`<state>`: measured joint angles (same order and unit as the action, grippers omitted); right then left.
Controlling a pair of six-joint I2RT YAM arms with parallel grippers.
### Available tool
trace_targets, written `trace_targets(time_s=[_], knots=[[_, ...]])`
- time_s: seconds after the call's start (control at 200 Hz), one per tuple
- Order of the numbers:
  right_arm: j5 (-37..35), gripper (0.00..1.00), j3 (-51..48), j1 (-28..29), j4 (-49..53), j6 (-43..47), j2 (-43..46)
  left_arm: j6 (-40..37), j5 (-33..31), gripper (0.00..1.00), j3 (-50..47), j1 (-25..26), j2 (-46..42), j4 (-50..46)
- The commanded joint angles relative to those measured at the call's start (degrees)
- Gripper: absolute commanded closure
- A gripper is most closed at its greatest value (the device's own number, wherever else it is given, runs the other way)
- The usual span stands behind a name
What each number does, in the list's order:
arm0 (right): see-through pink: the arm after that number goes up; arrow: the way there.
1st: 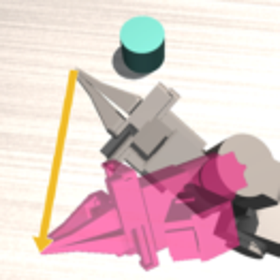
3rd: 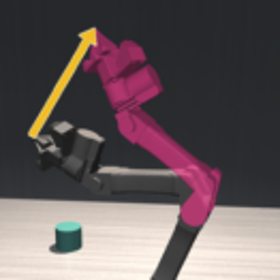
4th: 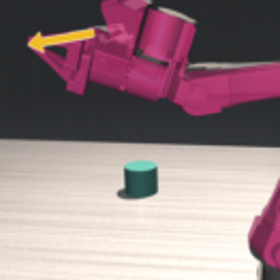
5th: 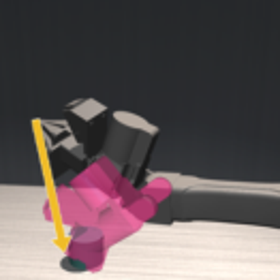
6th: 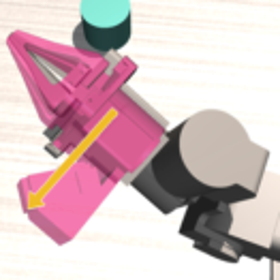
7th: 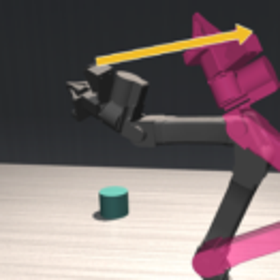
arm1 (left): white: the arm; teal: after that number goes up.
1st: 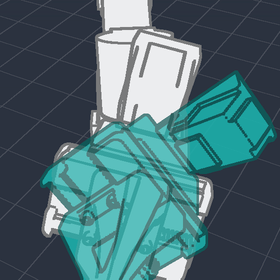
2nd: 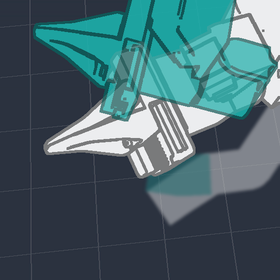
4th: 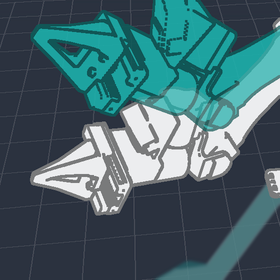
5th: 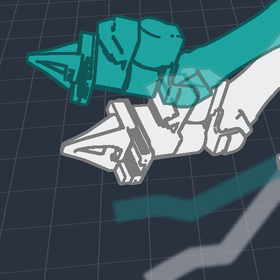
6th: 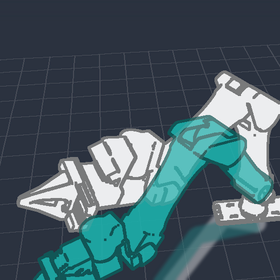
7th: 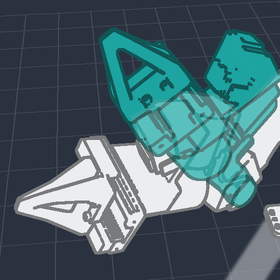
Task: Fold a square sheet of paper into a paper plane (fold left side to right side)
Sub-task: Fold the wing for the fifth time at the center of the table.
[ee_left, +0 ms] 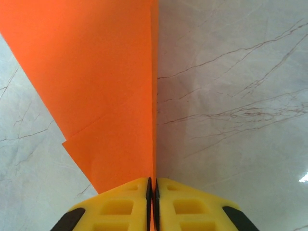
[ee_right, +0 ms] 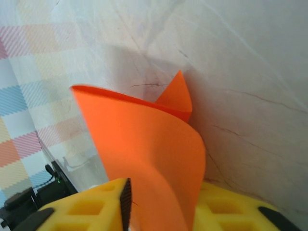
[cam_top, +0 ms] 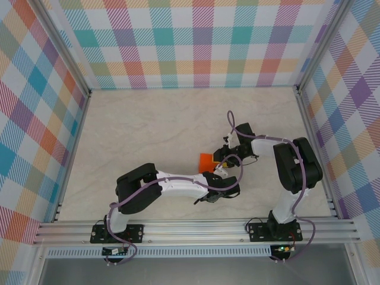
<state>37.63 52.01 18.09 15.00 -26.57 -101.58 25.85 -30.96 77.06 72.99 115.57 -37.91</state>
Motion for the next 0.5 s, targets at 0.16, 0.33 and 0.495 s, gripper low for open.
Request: trace_targets(time_s=[0.16, 0.33, 0.495], knots=[[-10.29, 0.44, -2.27, -4.31, 6.64, -0.09, 18.17, 1.38, 4.53, 0.89, -3.85, -1.86, -4.34, 4.32], [-14.48, 0.32, -6.26, -8.37, 11.88, 1.70, 30.07, 2.26, 9.50, 0.91, -8.08, -4.06, -8.32, 10.25], [-15.16, 0.28, -10.59, -9.59, 14.74, 4.52, 34.89, 2.67, 14.34, 0.92, -11.01, -6.38, -12.46, 14.16]])
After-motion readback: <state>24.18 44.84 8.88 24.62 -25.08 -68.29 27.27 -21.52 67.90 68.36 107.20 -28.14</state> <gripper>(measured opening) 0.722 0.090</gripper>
